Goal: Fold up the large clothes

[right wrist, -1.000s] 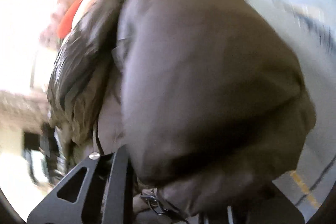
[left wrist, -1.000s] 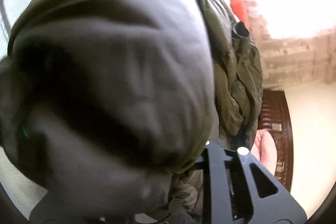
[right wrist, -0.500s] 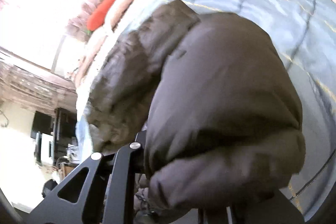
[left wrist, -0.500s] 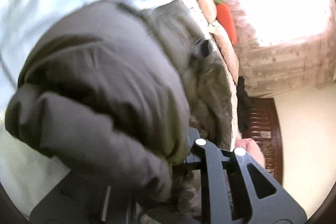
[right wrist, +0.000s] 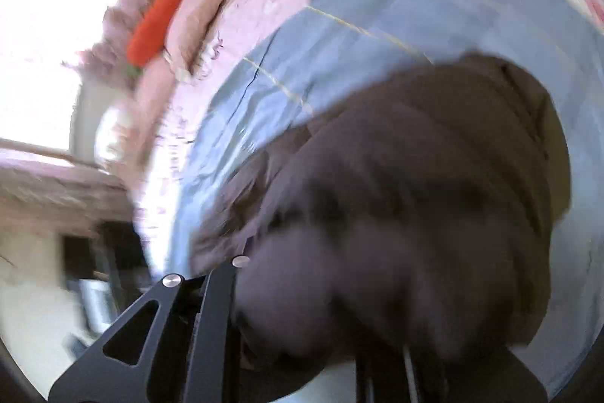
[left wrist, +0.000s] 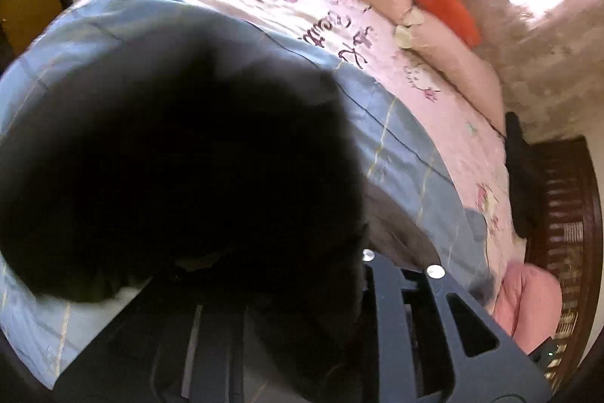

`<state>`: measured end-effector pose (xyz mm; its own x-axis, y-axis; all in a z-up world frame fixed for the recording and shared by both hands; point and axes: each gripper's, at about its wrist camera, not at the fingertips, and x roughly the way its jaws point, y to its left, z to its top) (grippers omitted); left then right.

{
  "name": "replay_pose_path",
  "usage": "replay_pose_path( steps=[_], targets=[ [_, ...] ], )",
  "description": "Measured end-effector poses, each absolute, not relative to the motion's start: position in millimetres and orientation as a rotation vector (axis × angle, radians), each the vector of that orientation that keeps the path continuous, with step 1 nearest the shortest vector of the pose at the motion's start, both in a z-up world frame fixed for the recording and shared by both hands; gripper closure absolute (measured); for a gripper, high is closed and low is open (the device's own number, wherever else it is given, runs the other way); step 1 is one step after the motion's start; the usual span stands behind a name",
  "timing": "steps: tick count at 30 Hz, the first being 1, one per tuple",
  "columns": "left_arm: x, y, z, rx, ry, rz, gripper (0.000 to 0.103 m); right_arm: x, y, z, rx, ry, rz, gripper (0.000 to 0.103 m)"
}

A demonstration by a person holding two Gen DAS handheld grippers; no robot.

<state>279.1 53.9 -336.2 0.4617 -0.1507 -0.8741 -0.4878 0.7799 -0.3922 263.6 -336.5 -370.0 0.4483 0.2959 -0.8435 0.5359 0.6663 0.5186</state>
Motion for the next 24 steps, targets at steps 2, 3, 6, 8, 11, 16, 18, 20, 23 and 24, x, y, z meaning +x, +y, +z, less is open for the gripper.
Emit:
replay_pose_path(
  steps=[2, 3, 6, 8, 11, 16, 18, 20, 23, 24],
  targets=[
    [332.7, 56.5, -365.6, -0.671, 1.146, 0.234, 0.076, 317.7, -333.3, -397.5, 0.843, 1.185, -0.211, 0.086],
    [361.0, 58.7, -395.8, -0.667, 1.188, 0.233, 0.074, 339.2, -331.4, -410.9, 0.823, 1.203, -0.220, 0.086],
    [404.1, 66.2, -449.6, -0.692, 1.165, 0.200, 0.072, 387.3, -320.6, -435.0, 0.760, 1.168, -0.207, 0.086],
    [417.7, 70.5, -468.3, -0.696, 1.127, 0.175, 0.071, 409.4, -308.5, -445.1, 0.667, 1.142, -0.192, 0.086],
    [417.7, 78.3, -489.2, -0.768, 1.080, 0.149, 0.069, 420.6, -308.5, -463.2, 0.670, 1.112, -0.191, 0.086],
    [411.3, 82.3, -490.0, -0.800, 1.073, 0.127, 0.055, 420.2, -310.4, -471.1, 0.696, 1.083, -0.189, 0.083],
    [417.5, 86.5, -483.9, -0.830, 1.089, 0.107, 0.048, 418.8, -313.4, -469.8, 0.727, 1.079, -0.178, 0.077],
    [412.9, 93.2, -471.1, -0.831, 1.101, 0.096, 0.024, 414.9, -319.0, -463.7, 0.801, 1.074, -0.138, 0.060],
    [399.5, 94.3, -439.0, -0.817, 1.013, 0.078, 0.002, 404.1, -317.4, -429.7, 0.854, 0.939, -0.024, 0.001],
    [394.3, 94.4, -421.6, -0.798, 0.970, 0.048, 0.002, 399.1, -313.4, -418.7, 0.820, 0.900, -0.007, 0.001]
  ],
)
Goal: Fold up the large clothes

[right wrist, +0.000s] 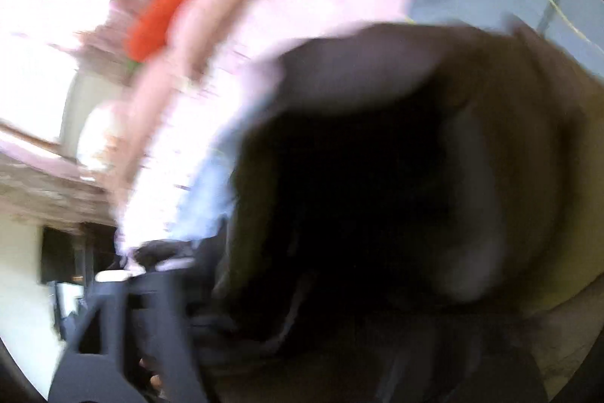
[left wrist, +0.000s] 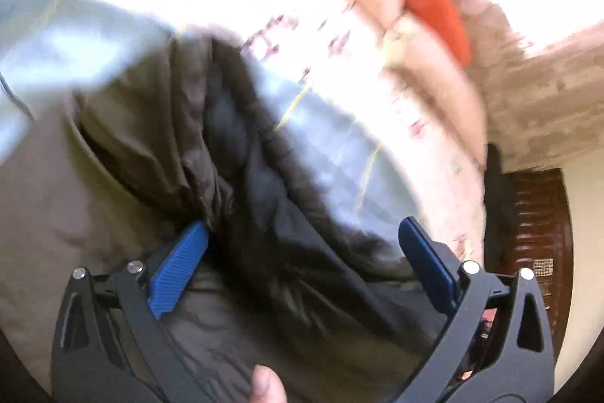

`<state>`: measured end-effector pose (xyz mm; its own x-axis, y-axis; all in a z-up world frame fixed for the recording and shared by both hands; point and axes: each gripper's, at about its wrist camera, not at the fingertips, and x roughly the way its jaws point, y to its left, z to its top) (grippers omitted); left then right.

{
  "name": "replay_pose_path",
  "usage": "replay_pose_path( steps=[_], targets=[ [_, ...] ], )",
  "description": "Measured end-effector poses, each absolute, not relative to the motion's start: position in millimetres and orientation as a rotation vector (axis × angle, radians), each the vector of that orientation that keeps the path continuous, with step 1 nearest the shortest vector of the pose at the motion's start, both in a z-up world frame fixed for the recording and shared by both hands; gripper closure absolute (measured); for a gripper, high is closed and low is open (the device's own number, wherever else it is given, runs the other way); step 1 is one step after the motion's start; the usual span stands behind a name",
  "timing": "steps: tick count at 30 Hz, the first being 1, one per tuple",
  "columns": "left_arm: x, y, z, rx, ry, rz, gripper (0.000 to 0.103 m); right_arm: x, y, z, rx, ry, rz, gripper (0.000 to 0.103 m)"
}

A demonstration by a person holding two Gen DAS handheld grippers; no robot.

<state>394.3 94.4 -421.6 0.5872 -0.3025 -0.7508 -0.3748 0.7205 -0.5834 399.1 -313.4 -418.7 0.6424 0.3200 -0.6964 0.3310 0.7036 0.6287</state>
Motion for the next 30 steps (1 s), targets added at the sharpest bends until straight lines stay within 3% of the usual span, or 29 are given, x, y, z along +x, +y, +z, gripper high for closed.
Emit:
replay_pose_path(
  steps=[5, 8, 11, 15, 21, 26, 30],
  targets=[
    [351.0, 67.7, -356.8, -0.505, 0.834, -0.012, 0.002, 356.6, -270.4, -341.9, 0.485, 0.693, 0.061, 0.001],
    [328.7, 28.8, -351.4, -0.259, 0.754, -0.011, 0.002, 345.9, -237.3, -336.8, 0.252, 0.657, 0.056, 0.001],
    [369.7, -8.0, -372.3, 0.017, 0.841, 0.003, 0.002, 394.2, -212.2, -374.3, 0.061, 0.865, 0.030, 0.001],
    [442.1, -36.2, -409.0, 0.330, 0.922, 0.084, 0.002, 456.6, -217.6, -425.0, 0.068, 1.128, 0.008, 0.001],
    [491.4, 7.4, -487.5, 0.106, 1.207, 0.047, 0.002, 488.9, -246.7, -457.1, 0.058, 1.258, -0.117, 0.001],
    [480.4, 84.8, -506.2, 0.208, 1.150, 0.196, 0.002, 489.0, -304.7, -469.8, -0.201, 1.184, -0.296, 0.001],
    [448.4, 159.6, -505.0, 0.231, 1.029, 0.304, 0.002, 459.7, -385.2, -482.7, -0.020, 1.181, -0.435, 0.001]
  ],
)
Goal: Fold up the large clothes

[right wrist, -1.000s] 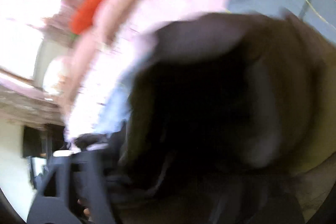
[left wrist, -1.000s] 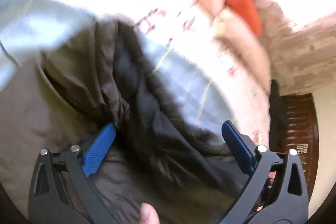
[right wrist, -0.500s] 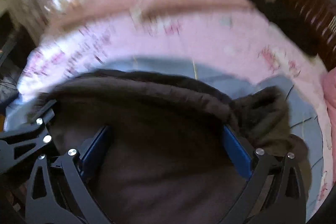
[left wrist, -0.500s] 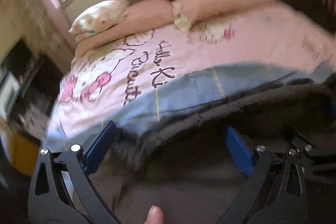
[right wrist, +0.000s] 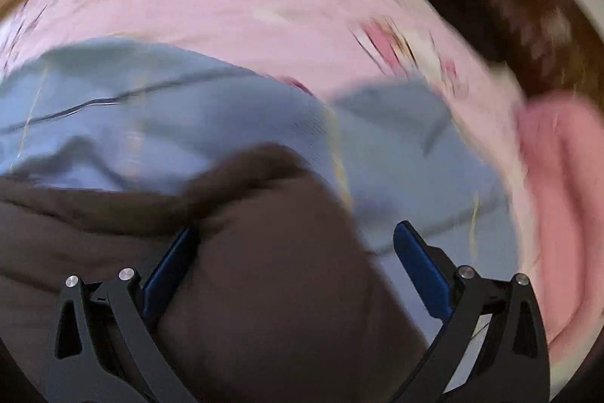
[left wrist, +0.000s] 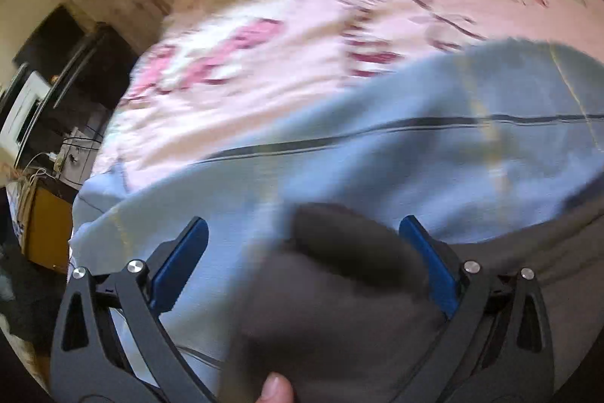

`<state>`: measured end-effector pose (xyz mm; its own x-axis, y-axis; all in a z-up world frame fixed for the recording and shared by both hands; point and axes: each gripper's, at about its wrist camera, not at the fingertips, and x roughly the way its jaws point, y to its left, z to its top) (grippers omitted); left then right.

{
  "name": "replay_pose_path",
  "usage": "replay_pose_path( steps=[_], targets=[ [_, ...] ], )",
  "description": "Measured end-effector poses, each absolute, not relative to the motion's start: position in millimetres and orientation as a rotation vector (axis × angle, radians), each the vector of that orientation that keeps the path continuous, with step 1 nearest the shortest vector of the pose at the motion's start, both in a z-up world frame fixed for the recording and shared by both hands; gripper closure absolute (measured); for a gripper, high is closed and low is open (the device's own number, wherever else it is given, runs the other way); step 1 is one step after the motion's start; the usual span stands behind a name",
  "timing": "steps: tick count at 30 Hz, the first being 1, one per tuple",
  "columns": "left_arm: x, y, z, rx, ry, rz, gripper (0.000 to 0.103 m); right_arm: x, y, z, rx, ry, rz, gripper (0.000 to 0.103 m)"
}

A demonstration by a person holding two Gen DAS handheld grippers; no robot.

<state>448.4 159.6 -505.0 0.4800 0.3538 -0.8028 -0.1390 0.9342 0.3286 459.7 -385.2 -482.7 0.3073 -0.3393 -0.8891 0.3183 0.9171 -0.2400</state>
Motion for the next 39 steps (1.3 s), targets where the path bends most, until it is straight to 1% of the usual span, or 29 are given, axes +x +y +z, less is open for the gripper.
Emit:
replay_pose_path(
  steps=[2, 4, 6, 7, 8, 9, 10, 12, 13, 14, 15, 16, 17, 19, 21, 23, 24, 28, 30, 32, 33, 34, 35, 36, 37, 38, 39],
  targets=[
    [433.8, 178.9, -506.5, 0.179, 1.012, 0.277, 0.002, 450.7, -406.6, -482.5, -0.005, 1.135, -0.573, 0.001],
    [425.8, 170.7, -498.4, 0.222, 0.985, 0.305, 0.002, 447.6, -418.2, -481.1, 0.081, 1.138, -0.619, 0.001],
    [406.9, 136.8, -460.3, 0.382, 0.796, 0.404, 0.002, 437.5, -400.4, -456.1, 0.028, 1.031, -0.651, 0.001],
    [393.4, 120.9, -436.8, 0.400, 0.687, 0.435, 0.002, 425.2, -380.2, -432.9, -0.001, 0.937, -0.624, 0.001],
    [371.9, 105.4, -406.7, 0.373, 0.583, 0.440, 0.002, 412.8, -361.2, -413.7, -0.010, 0.868, -0.570, 0.001],
    [345.5, 89.9, -376.4, 0.288, 0.499, 0.401, 0.002, 399.7, -341.7, -395.9, -0.010, 0.810, -0.503, 0.001],
    [324.4, 79.1, -357.1, 0.189, 0.469, 0.341, 0.002, 380.7, -310.8, -374.9, 0.014, 0.750, -0.372, 0.001],
    [288.4, 51.8, -340.5, -0.029, 0.476, 0.195, 0.002, 360.7, -270.0, -360.4, 0.083, 0.737, -0.158, 0.001],
    [282.0, 39.0, -346.0, -0.065, 0.516, 0.170, 0.002, 354.2, -256.0, -360.6, 0.109, 0.747, -0.100, 0.001],
    [279.8, 24.6, -363.5, -0.073, 0.599, 0.156, 0.002, 350.8, -242.5, -366.4, 0.133, 0.773, -0.052, 0.001],
    [278.1, 23.3, -380.6, -0.097, 0.615, 0.170, 0.002, 352.3, -230.9, -381.4, 0.129, 0.827, -0.025, 0.001],
    [279.8, 30.9, -401.1, -0.143, 0.640, 0.188, 0.002, 355.1, -228.8, -392.8, 0.101, 0.858, -0.041, 0.001],
    [291.9, 52.5, -432.6, -0.264, 0.726, 0.141, 0.002, 358.7, -236.3, -408.9, 0.109, 0.885, -0.029, 0.001],
    [299.7, 86.4, -447.6, -0.421, 0.722, 0.060, 0.002, 361.5, -267.2, -421.9, 0.211, 0.885, -0.005, 0.001],
    [310.5, 99.2, -441.7, -0.281, 0.738, 0.121, 0.002, 365.5, -289.8, -425.6, 0.196, 0.900, -0.067, 0.001],
    [318.9, 116.6, -446.7, -0.103, 0.766, 0.157, 0.002, 360.6, -321.2, -432.4, 0.109, 0.881, -0.186, 0.001],
    [319.5, 125.1, -450.2, -0.064, 0.780, 0.181, 0.002, 358.6, -334.6, -437.9, 0.103, 0.893, -0.233, 0.001],
    [311.7, 199.2, -465.7, -0.136, 0.847, 0.370, 0.002, 341.3, -407.0, -468.2, 0.300, 0.959, -0.399, 0.001],
    [299.6, 237.2, -474.6, -0.177, 0.860, 0.511, 0.002, 334.4, -409.4, -471.9, 0.285, 0.948, -0.433, 0.001],
    [293.4, 257.5, -487.1, -0.209, 0.924, 0.539, 0.002, 331.1, -400.8, -470.0, 0.223, 0.941, -0.466, 0.001],
    [288.3, 263.0, -486.4, -0.228, 0.949, 0.585, 0.002, 334.5, -397.4, -467.6, 0.203, 0.950, -0.485, 0.001],
    [280.5, 261.6, -476.0, -0.268, 0.919, 0.598, 0.003, 333.1, -390.7, -456.5, 0.190, 0.951, -0.519, 0.001],
    [270.6, 255.8, -459.2, -0.298, 0.853, 0.595, 0.003, 323.6, -380.3, -435.7, 0.215, 0.901, -0.511, 0.002],
    [256.5, 239.8, -432.0, -0.306, 0.738, 0.558, 0.002, 316.0, -377.9, -429.2, 0.238, 0.863, -0.472, 0.002],
    [246.8, 218.9, -407.4, -0.288, 0.654, 0.510, 0.002, 306.0, -361.3, -408.5, 0.256, 0.810, -0.383, 0.002],
    [241.1, 186.3, -379.7, -0.256, 0.607, 0.417, 0.002, 302.7, -342.9, -393.0, 0.233, 0.792, -0.306, 0.002],
    [243.5, 159.3, -366.3, -0.233, 0.632, 0.334, 0.002, 299.5, -324.0, -381.6, 0.191, 0.786, -0.239, 0.002]
  ],
)
